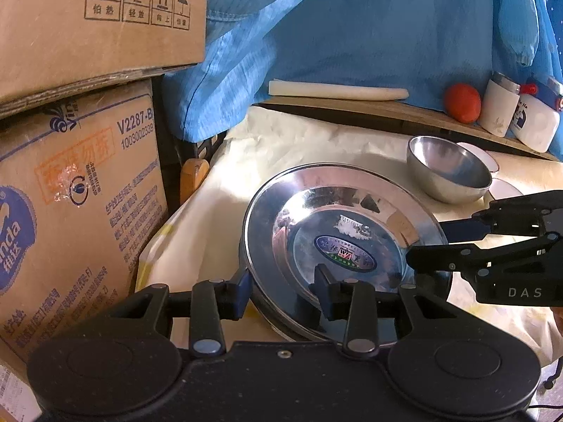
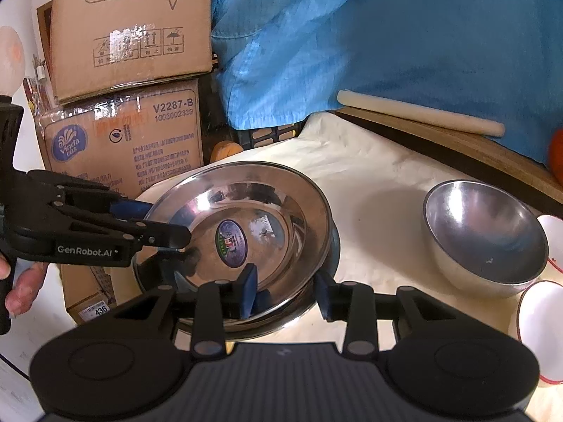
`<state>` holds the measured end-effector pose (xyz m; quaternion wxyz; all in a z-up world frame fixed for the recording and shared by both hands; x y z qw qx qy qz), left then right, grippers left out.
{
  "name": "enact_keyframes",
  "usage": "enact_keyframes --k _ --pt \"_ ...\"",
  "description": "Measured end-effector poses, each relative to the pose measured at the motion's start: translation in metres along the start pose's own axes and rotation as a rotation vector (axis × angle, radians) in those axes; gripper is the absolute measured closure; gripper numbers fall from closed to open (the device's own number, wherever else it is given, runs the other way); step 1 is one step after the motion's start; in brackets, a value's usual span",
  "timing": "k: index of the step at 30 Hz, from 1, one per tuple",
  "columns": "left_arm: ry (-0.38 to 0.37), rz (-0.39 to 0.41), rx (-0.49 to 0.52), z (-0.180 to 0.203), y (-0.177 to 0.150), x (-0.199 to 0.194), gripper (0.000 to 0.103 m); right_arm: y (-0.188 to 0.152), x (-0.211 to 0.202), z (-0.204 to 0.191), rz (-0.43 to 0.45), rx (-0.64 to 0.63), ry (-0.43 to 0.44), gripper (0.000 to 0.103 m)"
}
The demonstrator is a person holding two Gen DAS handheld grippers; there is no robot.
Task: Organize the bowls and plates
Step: 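Lift the logo plate with both grippers and carry it over the stacked plates, then lower the logo plate onto the stack and open both grippers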
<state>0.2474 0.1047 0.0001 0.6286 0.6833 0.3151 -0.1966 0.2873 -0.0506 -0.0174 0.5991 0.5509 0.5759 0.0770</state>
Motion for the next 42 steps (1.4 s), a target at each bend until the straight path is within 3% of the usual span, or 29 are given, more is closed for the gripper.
enact_keyframes --k 24,31,37,42 --pt "0.018 -0.012 -0.01 -0.002 -0.002 0.002 0.059 -0.001 0.004 -0.008 -0.007 -0.123 -0.061 0.056" --pt "0.011 -0.01 -0.016 -0.001 -0.001 0.001 0.053 -0.004 0.003 -0.01 -0.002 -0.147 -0.072 0.04" --pt "0.004 0.006 -0.025 0.002 0.003 -0.004 0.039 -0.004 -0.006 -0.009 0.043 -0.167 -0.078 0.023" --pt "-0.016 0.05 -0.058 0.006 0.012 -0.009 0.015 -0.003 -0.024 0.005 0.102 -0.127 -0.078 0.011"
Point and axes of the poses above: each gripper's, at about its wrist camera, not at the fingertips, and x roughly the way its jaws point, z to its right, y to its top, the point moved 7 cm from there along x, roughly the way its jaws point, and after that the axes turned 12 degrees about y, right-handed, at the moved point
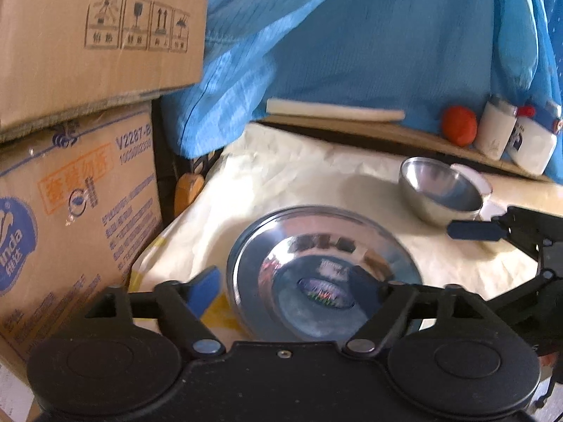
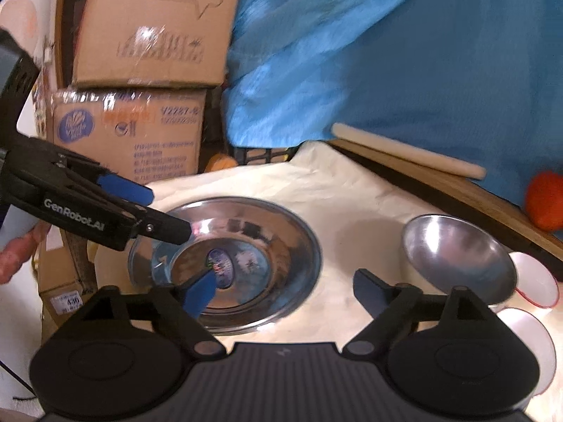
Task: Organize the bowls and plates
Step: 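Lower the logo plate onto the stack and open both grippers, then move both grippers toward the stainless steel bowl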
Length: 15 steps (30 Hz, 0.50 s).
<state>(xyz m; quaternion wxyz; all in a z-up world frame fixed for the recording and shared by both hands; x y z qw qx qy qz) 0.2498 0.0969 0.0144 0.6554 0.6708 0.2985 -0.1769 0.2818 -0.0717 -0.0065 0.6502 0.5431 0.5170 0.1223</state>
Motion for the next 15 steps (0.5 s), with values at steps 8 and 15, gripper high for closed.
enact_keyframes --k 8,15 --pt "-0.028 0.039 -0.031 0.022 0.014 0.003 0.001 -0.005 -0.04 0.036 0.104 0.082 -0.036 0.001" --pt "-0.062 0.03 -0.005 0.056 0.023 0.014 0.001 -0.014 -0.073 0.069 0.187 0.133 -0.094 0.001"
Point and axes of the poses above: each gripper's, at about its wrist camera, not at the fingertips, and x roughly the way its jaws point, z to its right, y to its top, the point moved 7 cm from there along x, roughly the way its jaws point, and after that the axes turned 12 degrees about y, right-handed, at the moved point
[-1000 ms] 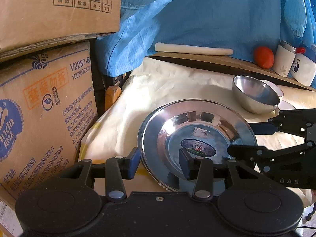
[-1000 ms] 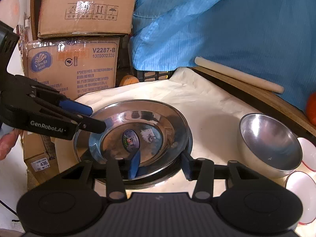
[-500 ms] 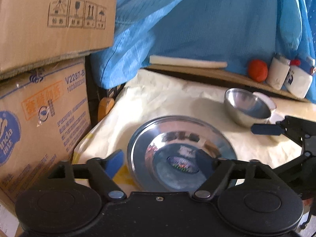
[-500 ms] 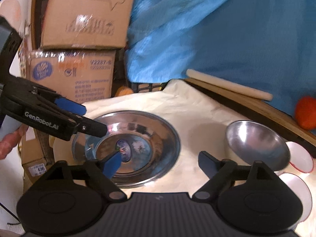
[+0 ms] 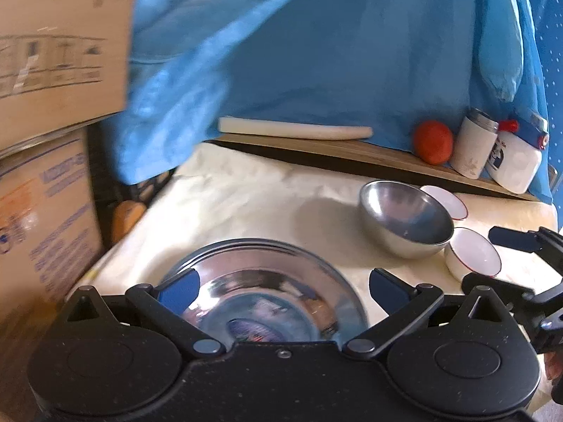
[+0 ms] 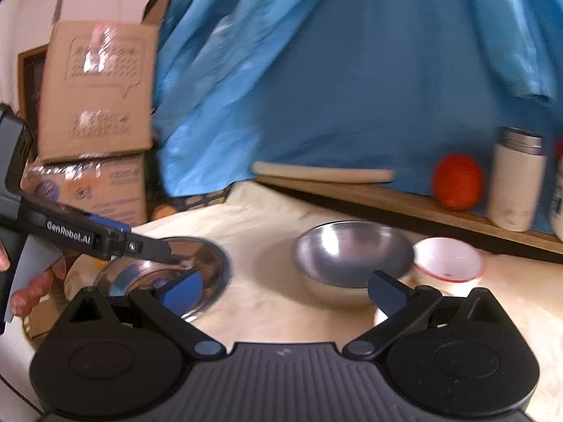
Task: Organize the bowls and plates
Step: 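Move both grippers toward the stainless steel bowl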
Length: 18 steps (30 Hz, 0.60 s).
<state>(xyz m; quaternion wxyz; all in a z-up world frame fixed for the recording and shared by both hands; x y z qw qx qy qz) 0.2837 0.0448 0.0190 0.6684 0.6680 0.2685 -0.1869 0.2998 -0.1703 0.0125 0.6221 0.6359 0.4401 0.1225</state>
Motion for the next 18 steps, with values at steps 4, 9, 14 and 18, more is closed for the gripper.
enact_keyframes --k 4,9,14,18 --pt "-0.023 -0.006 0.021 0.022 0.007 0.011 0.001 0.001 -0.012 0.026 0.019 0.025 -0.05 0.001" --pt "-0.051 -0.007 0.046 0.049 0.019 0.025 0.001 0.004 -0.017 0.051 0.016 0.055 -0.108 0.001" --pt "-0.065 -0.004 0.057 0.068 0.03 0.041 0.001 0.004 -0.013 0.071 -0.002 0.077 -0.145 0.001" --pt "-0.071 -0.014 0.046 0.078 0.038 0.056 0.001 0.007 -0.006 0.079 -0.022 0.075 -0.161 0.001"
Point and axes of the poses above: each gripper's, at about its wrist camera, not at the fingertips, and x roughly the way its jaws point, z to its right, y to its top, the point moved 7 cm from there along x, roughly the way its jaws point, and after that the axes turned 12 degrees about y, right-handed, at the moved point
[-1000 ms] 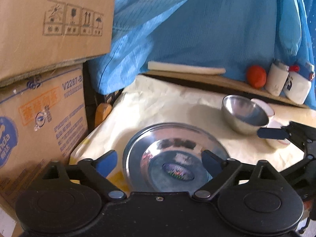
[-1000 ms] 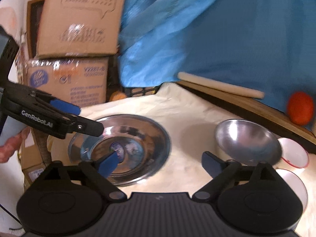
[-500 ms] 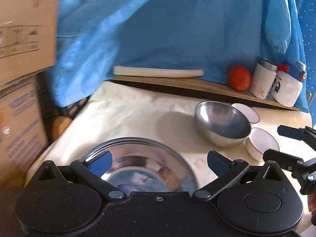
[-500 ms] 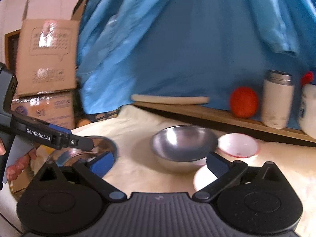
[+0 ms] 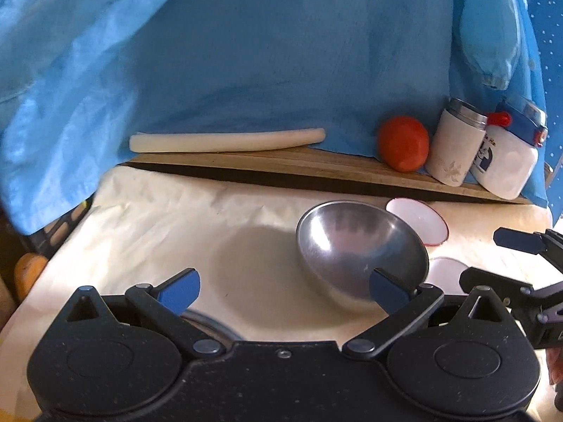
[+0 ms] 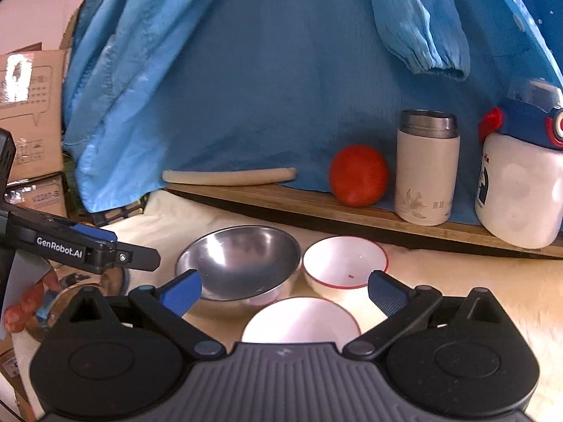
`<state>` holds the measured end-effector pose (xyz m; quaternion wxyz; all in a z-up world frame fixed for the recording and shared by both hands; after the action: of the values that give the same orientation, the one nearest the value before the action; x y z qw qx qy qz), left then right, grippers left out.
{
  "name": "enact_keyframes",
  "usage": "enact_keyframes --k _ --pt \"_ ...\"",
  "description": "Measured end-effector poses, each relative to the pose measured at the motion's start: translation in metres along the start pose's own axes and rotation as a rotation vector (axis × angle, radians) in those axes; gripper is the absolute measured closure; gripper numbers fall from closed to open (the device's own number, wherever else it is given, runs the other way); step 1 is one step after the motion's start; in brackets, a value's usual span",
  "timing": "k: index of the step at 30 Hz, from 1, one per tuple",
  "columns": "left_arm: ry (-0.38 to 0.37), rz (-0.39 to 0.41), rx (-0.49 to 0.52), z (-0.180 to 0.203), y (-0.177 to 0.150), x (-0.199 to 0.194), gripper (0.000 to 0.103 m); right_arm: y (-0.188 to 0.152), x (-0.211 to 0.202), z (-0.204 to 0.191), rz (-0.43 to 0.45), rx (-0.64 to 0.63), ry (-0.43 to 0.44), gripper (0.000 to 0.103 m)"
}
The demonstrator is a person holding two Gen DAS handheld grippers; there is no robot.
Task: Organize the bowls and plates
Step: 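Move both grippers toward the stainless steel bowl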
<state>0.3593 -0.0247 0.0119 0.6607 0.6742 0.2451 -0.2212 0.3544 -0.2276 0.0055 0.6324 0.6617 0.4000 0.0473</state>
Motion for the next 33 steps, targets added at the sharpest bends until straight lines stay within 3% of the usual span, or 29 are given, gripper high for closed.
enact_keyframes --k 5,11,20,33 --pt "-0.006 -0.03 -0.021 0.003 0.008 0.019 0.001 0.001 0.012 0.005 -0.01 0.013 0.004 0.001" --pt "-0.016 -0.079 -0.055 -0.002 0.014 0.039 0.001 -0.004 0.021 0.006 -0.024 0.049 0.093 0.001" --pt "-0.055 -0.116 -0.029 0.011 0.014 0.062 0.001 -0.009 0.032 0.01 -0.038 0.123 0.197 0.004" --pt "-0.075 -0.158 -0.059 0.008 0.006 0.078 0.001 -0.007 0.045 0.013 -0.056 0.15 0.175 0.019"
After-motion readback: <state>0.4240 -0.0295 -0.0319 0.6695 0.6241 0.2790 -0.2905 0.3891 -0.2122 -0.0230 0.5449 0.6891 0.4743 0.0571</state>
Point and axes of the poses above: each gripper's, at about its wrist camera, not at the fingertips, and x roughly the way its jaws point, z to its right, y to its top, the point moved 7 cm from there along x, roughly the way its jaws point, and after that the axes turned 12 degrees about y, right-handed, at the moved point
